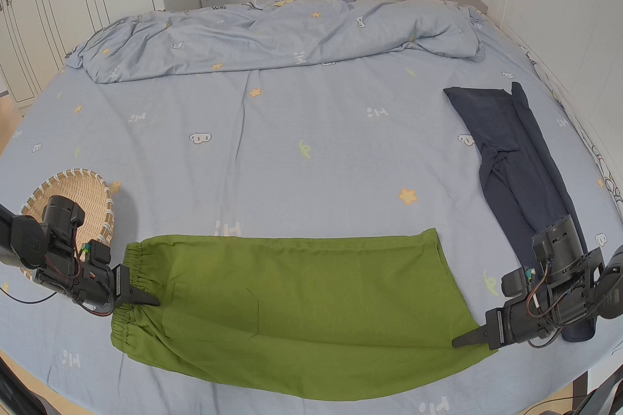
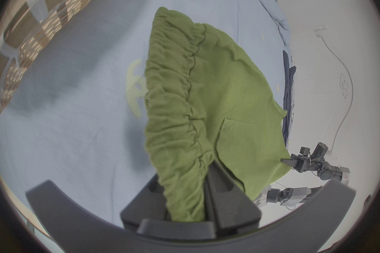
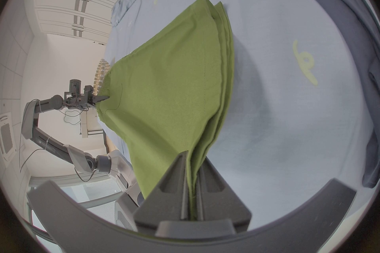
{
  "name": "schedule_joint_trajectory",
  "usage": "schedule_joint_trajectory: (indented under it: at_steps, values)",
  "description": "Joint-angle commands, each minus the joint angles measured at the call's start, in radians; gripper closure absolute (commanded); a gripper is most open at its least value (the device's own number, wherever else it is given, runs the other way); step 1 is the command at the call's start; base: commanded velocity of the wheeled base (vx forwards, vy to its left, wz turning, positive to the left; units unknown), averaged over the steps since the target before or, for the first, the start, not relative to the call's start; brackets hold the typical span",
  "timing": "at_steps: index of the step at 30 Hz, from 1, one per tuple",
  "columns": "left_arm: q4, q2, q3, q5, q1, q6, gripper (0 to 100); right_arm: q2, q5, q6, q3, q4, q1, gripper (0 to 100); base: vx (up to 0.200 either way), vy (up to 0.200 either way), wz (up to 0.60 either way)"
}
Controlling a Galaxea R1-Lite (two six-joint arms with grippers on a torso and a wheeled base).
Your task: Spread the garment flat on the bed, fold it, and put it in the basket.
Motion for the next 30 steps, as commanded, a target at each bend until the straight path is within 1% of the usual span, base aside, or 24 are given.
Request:
schedule_joint_trajectory:
  at_steps: [1,6,7,12,16,17,19,20,21,22,24,25,26,30]
  values:
    - [-0.033,-0.001,0.048,0.011,0.002,0.008,100,-0.027,-0.003,0.006,0.068,-0.031,0.008,100,0.0,0.0,0.0]
    - [-0.038,-0.001,0.045,0.011,0.027,0.01,100,0.027,-0.003,0.004,0.097,-0.086,0.004,100,0.0,0.0,0.0]
    - [-0.039,-0.001,0.043,0.011,0.027,0.01,100,0.032,-0.003,0.004,0.101,-0.092,0.004,0,0.0,0.0,0.0]
    - [-0.038,-0.008,0.043,0.01,0.036,0.024,100,0.059,-0.005,0.004,0.127,-0.155,-0.01,0,0.0,0.0,0.0]
    - [-0.032,-0.027,0.04,0.013,0.041,0.033,100,0.072,-0.003,0.0,0.114,-0.182,-0.067,0,0.0,0.0,0.0]
    - [-0.025,-0.053,0.039,0.017,0.053,0.039,100,0.07,-0.002,-0.006,0.09,-0.202,-0.102,0,0.0,0.0,0.0]
    - [-0.025,-0.076,0.037,0.019,0.071,0.045,100,0.067,-0.002,-0.002,0.062,-0.21,-0.121,0,0.0,0.0,0.0]
    - [-0.019,-0.099,0.034,0.021,0.096,0.065,100,0.059,0.0,0.0,0.018,-0.205,-0.136,0,0.0,0.0,0.0]
    - [-0.019,-0.1,0.034,0.021,0.097,0.068,100,0.058,0.0,0.001,0.013,-0.205,-0.136,0,0.0,0.0,0.0]
    - [-0.019,-0.114,0.032,0.022,0.124,0.102,100,0.042,0.0,0.001,-0.025,-0.196,-0.14,0,0.0,0.0,0.0]
    - [-0.016,-0.12,0.022,0.025,0.159,0.136,100,0.041,0.0,0.001,-0.061,-0.175,-0.14,0,0.0,0.0,0.0]
    - [-0.016,-0.12,0.022,0.025,0.159,0.136,100,0.041,0.0,0.001,-0.061,-0.175,-0.14,0,0.0,0.0,0.0]
    - [-0.007,-0.117,0.009,0.037,0.18,0.145,100,0.041,-0.002,0.0,-0.067,-0.159,-0.14,0,0.0,0.0,0.0]
    - [0.018,-0.113,-0.012,0.067,0.186,0.145,100,0.042,-0.002,-0.005,-0.056,-0.159,-0.142,0,0.0,0.0,0.0]
